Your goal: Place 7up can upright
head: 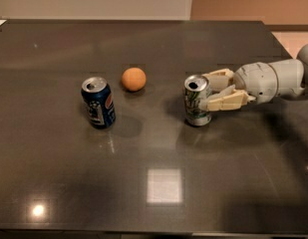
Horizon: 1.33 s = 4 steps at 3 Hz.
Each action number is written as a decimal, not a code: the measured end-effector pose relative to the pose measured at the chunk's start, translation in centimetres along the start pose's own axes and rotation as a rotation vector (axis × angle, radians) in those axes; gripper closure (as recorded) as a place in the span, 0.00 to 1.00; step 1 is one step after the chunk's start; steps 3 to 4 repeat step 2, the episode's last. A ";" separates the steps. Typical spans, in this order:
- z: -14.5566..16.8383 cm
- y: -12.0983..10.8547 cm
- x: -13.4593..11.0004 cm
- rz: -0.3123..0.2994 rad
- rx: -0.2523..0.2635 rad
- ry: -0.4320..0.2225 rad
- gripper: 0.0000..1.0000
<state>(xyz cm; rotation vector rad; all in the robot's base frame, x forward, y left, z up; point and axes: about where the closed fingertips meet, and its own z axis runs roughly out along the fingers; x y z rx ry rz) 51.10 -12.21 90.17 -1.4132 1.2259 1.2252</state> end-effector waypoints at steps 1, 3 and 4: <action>0.2 -0.2 -0.1 -0.001 0.004 0.000 0.00; 0.2 -0.2 -0.1 -0.001 0.004 0.000 0.00; 0.2 -0.2 -0.1 -0.001 0.004 0.000 0.00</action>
Offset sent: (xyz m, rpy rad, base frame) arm 0.0018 0.0023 0.0003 0.0000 -0.0010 -0.0033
